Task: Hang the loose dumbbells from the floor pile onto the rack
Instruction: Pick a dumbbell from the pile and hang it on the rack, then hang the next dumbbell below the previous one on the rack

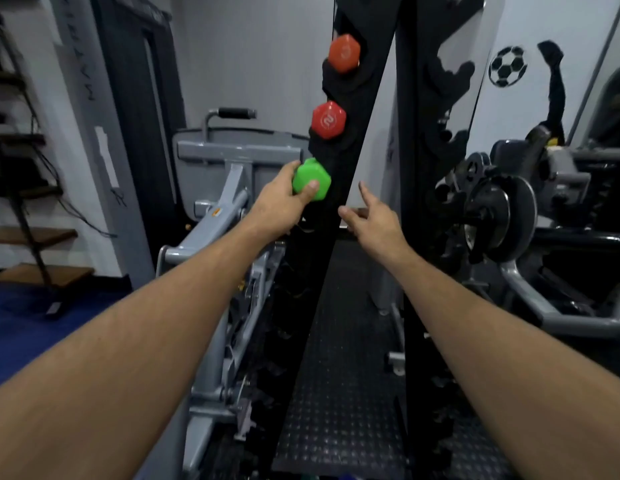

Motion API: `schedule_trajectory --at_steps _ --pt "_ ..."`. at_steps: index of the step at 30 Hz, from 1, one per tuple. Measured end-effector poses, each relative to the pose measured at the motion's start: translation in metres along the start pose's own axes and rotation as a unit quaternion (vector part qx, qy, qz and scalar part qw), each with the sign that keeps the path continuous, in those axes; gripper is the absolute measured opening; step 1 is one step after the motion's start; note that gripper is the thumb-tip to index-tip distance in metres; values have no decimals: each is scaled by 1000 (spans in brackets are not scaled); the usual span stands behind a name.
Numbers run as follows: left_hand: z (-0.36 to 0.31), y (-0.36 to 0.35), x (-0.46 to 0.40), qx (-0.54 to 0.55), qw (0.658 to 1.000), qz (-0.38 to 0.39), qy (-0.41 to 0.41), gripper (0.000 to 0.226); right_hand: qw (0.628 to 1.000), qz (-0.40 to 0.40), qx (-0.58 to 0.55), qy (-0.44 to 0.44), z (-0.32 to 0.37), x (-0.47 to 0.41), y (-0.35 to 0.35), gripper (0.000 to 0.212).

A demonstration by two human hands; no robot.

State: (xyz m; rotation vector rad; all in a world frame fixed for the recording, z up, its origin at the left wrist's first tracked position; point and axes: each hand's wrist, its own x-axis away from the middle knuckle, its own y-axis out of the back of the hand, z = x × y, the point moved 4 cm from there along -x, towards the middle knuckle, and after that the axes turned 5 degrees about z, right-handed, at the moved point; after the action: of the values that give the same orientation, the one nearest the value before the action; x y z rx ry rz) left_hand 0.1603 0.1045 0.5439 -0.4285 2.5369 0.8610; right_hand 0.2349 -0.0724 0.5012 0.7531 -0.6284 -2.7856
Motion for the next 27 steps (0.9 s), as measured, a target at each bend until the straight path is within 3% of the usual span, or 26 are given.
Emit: schedule_trajectory --at_steps 5,9,14,20,27 --pt "37 -18 39 37 999 -21 14 93 998 24 17 -56 -50 50 -11 85" --pt "72 -39 85 51 996 -61 29 75 993 64 3 -100 -97 98 -31 87" --pt "138 -78 156 99 985 -94 103 68 979 133 -25 -152 -148 167 -61 87" --pt "217 -142 259 105 966 -50 230 68 945 204 -55 -249 -215 253 -99 83" --pt "295 -208 366 97 916 28 388 67 902 251 -46 -348 -285 350 -161 83"
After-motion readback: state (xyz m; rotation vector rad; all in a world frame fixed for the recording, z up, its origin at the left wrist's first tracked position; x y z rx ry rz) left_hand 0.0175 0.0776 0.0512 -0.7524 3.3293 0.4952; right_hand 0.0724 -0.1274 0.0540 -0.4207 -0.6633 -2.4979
